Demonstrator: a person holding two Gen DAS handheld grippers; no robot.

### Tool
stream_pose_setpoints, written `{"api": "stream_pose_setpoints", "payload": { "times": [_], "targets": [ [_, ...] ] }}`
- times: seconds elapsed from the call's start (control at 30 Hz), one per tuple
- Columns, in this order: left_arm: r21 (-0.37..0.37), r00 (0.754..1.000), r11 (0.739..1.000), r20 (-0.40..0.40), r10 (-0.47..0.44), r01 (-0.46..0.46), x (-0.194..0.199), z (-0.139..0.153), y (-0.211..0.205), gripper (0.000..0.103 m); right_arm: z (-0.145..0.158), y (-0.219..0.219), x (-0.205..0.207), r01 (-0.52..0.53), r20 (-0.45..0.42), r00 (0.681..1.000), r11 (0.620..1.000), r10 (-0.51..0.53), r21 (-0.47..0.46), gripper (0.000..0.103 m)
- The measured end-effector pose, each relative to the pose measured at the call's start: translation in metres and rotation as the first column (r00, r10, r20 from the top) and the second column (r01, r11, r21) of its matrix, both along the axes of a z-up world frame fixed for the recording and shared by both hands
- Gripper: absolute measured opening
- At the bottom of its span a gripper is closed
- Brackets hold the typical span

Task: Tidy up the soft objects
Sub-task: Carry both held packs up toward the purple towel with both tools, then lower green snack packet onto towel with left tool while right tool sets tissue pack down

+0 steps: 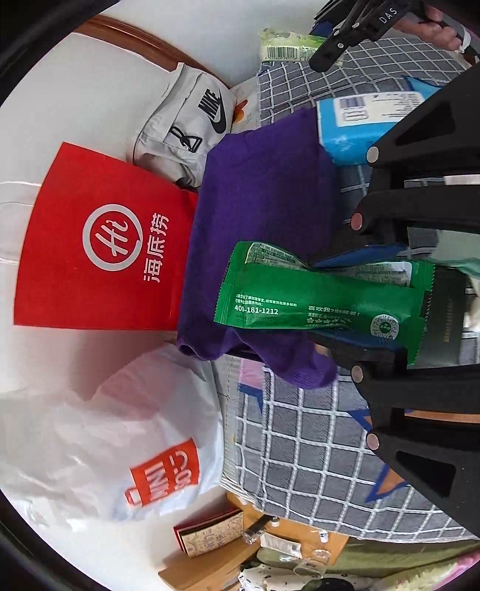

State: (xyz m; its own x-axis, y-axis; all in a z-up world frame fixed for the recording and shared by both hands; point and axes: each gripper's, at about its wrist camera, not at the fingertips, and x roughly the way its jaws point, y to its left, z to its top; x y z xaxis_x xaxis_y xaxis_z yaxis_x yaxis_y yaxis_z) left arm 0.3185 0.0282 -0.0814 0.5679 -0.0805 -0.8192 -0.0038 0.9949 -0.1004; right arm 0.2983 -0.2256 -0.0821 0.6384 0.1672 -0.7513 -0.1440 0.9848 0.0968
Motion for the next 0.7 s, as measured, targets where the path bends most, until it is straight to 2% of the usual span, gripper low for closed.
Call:
{"api": "stream_pose_setpoints", "payload": {
  "times": [0.33,0.7],
  "targets": [
    [0.026,0.999,0.999,-0.049,-0.020,0.022,0.069,-0.015,-0.011,0.031,-0.028,0.007,0.070,-0.024,-0.075,0.997,1.000,0.023,-0.001,0.054],
    [0.045,0.996,0.998,-0.089,-0.030,0.034,0.118,-0.037,-0.014,0.031,-0.053,0.014,0.130,-0.052,-0.135,0.990,0.998,0.046,-0.039,0.054]
  ]
}}
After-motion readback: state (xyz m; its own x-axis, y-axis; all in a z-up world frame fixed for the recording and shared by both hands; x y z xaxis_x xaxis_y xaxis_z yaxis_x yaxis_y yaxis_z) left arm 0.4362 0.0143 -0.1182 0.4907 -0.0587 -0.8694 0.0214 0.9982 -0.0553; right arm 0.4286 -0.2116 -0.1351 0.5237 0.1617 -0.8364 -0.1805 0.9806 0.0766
